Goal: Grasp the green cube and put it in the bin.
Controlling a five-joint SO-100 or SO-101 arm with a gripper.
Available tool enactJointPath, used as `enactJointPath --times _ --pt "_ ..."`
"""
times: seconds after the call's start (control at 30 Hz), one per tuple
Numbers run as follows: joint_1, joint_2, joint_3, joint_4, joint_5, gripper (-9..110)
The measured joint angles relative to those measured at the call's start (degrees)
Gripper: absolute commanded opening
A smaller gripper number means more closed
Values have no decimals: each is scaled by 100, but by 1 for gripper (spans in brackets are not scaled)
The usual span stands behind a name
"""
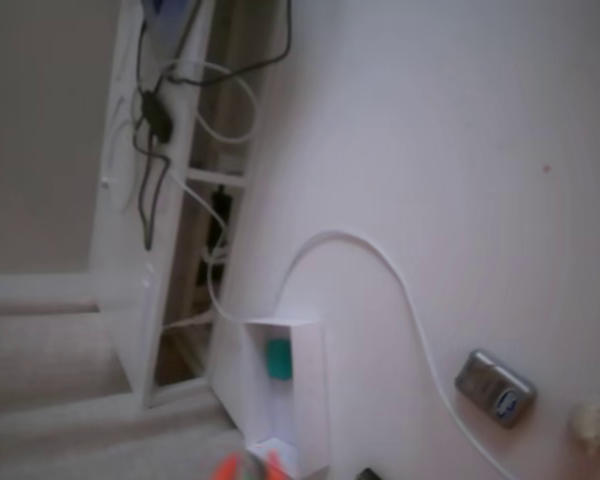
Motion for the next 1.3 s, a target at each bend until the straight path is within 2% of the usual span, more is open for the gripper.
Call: enactJointPath --times 0.3,0.4,0.47,0.77,0.83,0.9,1.3 --pt "-18 2522 1942 853 0 12" --pt "167 2751 2347 1028 0 12" --pt "185 2874 2566 1116 0 16" --pt "483 3533 3287 1327 0 15" --pt "501 3533 3287 1327 9 7" --pt "501 3533 3296 1327 9 -8" --pt "475 3533 3296 1327 9 -8"
